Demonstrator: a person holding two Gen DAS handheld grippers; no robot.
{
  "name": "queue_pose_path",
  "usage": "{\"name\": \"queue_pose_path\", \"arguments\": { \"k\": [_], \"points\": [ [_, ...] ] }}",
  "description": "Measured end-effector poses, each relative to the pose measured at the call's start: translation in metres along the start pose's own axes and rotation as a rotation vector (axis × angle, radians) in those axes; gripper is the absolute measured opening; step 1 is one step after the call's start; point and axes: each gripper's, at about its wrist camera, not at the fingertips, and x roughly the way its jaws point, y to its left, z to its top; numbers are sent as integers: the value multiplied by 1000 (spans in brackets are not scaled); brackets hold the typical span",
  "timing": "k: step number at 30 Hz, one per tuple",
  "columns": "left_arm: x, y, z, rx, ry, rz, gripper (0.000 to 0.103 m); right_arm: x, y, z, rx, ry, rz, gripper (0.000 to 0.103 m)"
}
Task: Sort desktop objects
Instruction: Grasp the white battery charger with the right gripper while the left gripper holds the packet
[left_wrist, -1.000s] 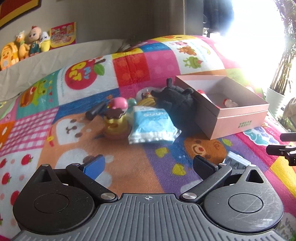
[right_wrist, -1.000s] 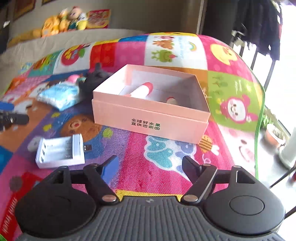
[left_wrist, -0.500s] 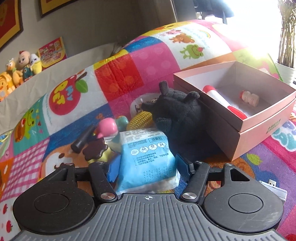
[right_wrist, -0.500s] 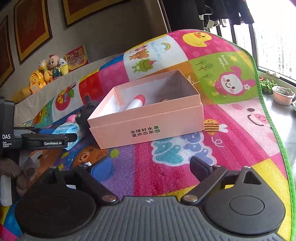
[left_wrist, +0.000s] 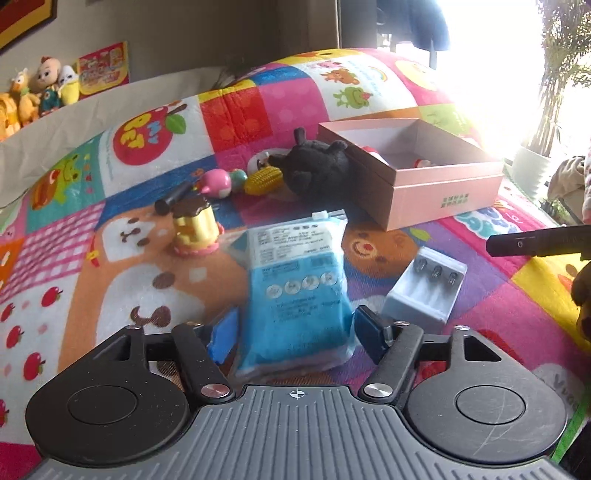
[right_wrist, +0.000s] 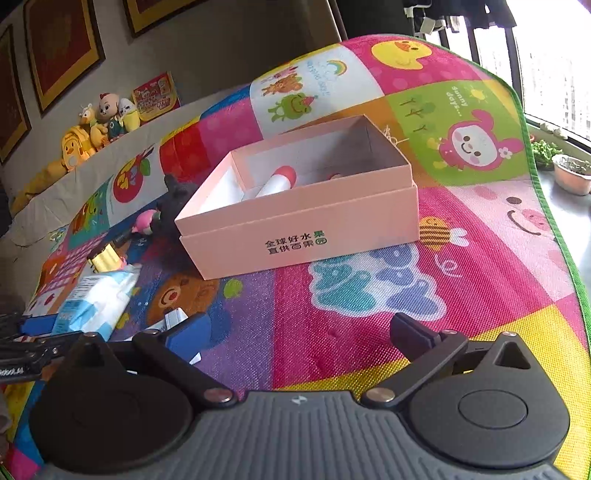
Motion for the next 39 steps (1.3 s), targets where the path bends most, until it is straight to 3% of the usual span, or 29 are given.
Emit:
{"name": "queue_pose_path", "arguments": {
  "k": [6, 13, 18, 22, 26, 29, 39],
  "points": [
    [10, 16, -6, -63, 4, 70, 96, 4, 3, -1, -6, 35, -17, 103],
    [14, 28, -9, -144, 24, 44, 100, 11, 21, 1, -149, 103, -53, 103],
    [13, 33, -11, -183, 22, 36, 101, -5, 56, -6, -243, 99, 120, 103],
    [12, 33, -12, -185, 19, 40, 101, -4, 97, -18, -395, 104, 175, 103],
    [12, 36, -12, -201, 15, 33, 102, 7, 116, -24, -509, 86, 76, 103],
    [12, 36, -12, -205, 14, 29, 102, 12, 108, -18, -473, 88, 31, 103],
    [13, 35, -12, -200, 19, 30, 103, 33, 105, 0, -498, 133, 168, 103]
  ]
}}
